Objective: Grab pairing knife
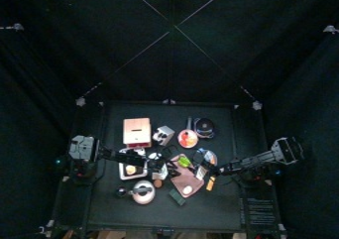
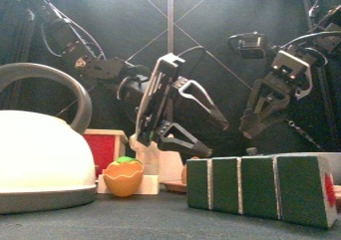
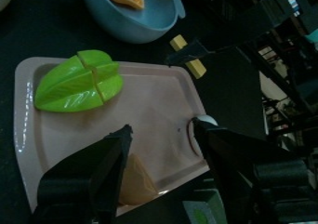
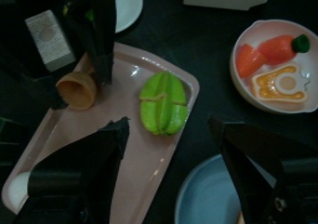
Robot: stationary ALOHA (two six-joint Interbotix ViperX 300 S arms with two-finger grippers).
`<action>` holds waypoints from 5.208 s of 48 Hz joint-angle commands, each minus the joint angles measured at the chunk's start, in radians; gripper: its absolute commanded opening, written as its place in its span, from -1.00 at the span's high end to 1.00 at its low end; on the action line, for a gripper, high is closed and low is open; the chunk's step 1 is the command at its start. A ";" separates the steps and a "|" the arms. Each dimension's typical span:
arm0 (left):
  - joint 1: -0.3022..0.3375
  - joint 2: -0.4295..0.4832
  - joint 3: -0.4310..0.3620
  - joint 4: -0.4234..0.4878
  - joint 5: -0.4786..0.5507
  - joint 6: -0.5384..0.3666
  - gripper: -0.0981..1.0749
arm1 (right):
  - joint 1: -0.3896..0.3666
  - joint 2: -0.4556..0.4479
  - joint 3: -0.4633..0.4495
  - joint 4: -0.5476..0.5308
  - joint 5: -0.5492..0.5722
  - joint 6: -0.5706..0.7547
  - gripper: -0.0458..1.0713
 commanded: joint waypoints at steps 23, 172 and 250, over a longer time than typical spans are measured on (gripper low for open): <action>0.005 -0.149 0.092 0.000 -0.008 0.003 -0.70 | 0.183 -0.060 -0.003 0.290 0.072 0.000 -0.84; 0.141 -0.318 -0.140 0.515 1.014 -0.272 -0.24 | -0.563 0.130 -0.259 -0.026 0.003 0.006 -0.84; 0.144 -0.278 -0.164 0.503 1.015 -0.275 -0.08 | -0.563 0.146 -0.261 -0.034 -0.011 0.005 -0.84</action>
